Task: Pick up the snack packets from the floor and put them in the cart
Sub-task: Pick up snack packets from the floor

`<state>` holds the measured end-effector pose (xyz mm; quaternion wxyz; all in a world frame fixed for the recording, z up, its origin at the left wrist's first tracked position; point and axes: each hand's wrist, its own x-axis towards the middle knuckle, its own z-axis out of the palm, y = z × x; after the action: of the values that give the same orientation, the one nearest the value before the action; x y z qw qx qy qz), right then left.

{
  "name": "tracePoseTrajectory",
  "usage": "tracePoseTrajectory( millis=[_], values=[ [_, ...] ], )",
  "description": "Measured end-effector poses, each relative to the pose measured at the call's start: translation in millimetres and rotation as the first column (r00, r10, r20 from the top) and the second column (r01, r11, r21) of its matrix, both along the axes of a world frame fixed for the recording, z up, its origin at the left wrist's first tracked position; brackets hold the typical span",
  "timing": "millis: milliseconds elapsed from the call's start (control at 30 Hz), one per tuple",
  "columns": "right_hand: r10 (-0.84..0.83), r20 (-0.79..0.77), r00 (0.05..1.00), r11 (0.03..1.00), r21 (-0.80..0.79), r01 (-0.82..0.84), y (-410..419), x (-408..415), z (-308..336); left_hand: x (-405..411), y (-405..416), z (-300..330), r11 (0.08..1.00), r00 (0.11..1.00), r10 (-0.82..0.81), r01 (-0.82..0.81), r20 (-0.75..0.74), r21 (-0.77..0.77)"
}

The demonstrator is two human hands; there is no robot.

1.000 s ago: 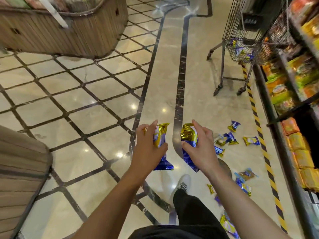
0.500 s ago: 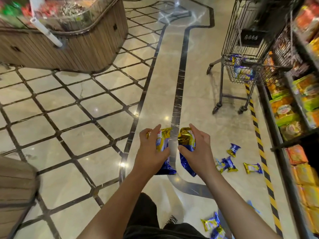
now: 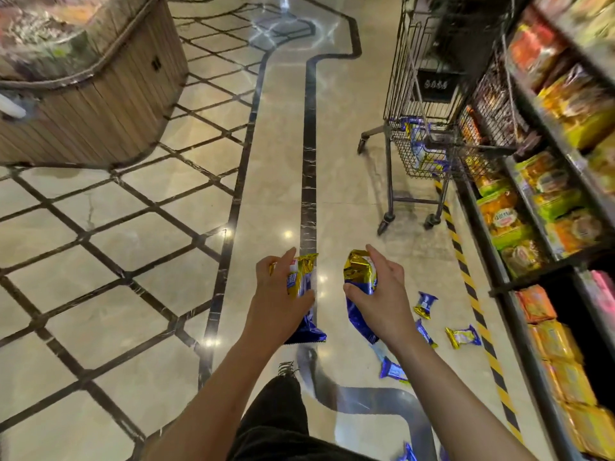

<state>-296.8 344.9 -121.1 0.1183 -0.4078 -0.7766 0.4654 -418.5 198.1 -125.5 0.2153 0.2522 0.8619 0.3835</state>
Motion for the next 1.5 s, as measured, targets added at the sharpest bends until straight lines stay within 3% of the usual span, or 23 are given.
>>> tracePoseTrajectory(
  millis=[267, 667, 933, 1200, 1500],
  values=[
    [-0.095, -0.066, 0.993, 0.995, 0.022, 0.096, 47, -105, 15, -105, 53, 13, 0.991, 0.991, -0.130, 0.130, -0.018, 0.023],
    [-0.109, -0.049, 0.993, 0.993, 0.029, 0.111, 138, -212, 14, -228, 156, 13, 0.992, 0.991, -0.124, 0.124, -0.056, -0.007],
    [-0.069, -0.026, 0.997, 0.998, -0.011, 0.069, 245, -297, 4, -303, 248, 21, 0.995, 0.996, -0.078, 0.076, -0.040, -0.057],
    [-0.031, -0.062, 0.998, 0.999, -0.011, 0.030, 370, -379, 19, -378, 353, 30, 1.000, 1.000, -0.006, 0.006, -0.013, 0.000],
    [-0.127, -0.044, 0.991, 0.991, -0.053, 0.124, 471, -451, 12, -461, 456, 17, 0.998, 0.999, -0.045, 0.045, -0.005, -0.039]
  ],
)
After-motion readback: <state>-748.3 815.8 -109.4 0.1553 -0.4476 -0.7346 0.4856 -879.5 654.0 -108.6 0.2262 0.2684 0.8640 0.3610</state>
